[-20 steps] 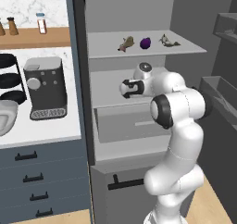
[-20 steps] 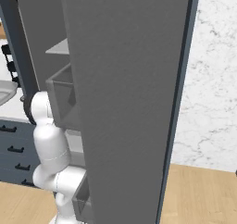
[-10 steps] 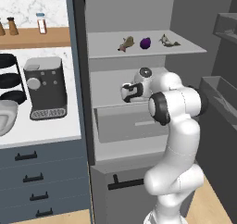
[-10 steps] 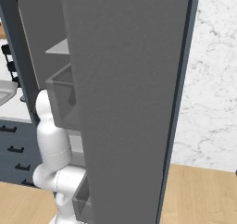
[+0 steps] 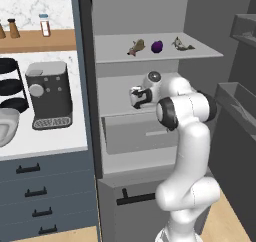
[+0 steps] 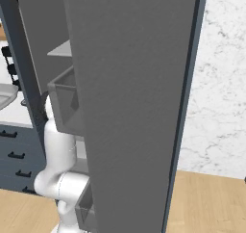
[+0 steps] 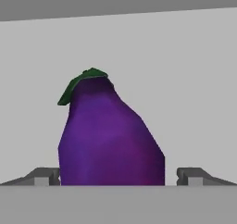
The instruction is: Place one eggplant and one fish in each tupperware on the nearby counter, to pack two identical lunches.
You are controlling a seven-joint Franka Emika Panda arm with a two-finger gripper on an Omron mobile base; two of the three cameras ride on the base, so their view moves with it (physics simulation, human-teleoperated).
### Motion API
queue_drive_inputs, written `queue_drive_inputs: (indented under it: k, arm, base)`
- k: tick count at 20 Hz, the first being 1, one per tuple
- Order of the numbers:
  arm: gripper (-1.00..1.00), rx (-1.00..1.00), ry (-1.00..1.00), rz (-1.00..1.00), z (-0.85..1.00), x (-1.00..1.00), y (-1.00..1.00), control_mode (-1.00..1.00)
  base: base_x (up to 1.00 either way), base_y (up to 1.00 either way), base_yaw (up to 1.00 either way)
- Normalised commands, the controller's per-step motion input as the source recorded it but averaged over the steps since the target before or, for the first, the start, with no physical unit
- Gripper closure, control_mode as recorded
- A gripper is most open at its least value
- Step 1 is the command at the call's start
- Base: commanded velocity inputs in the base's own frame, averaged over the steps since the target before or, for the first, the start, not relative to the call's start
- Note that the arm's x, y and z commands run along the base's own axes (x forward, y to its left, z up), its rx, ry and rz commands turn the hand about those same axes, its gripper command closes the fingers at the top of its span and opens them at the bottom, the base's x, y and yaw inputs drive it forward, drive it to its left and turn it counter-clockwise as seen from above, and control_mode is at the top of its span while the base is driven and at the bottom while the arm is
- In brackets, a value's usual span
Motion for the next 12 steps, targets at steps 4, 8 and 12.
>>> queue_drive_inputs:
  k: [4,8,12]
  arm:
    - [1.0,0.0,0.0,-0.02,-0.17,0.12,0.0,-1.0]
    - [1.0,0.0,0.0,0.0,-0.26,-0.13,0.0,-1.0]
    - [1.0,0.0,-0.05,-0.01,-0.08,-0.67,0.0,-1.0]
  base:
    - [0.0,0.0,0.0]
    - [0.0,0.0,0.0]
    - [0.0,0.0,0.0]
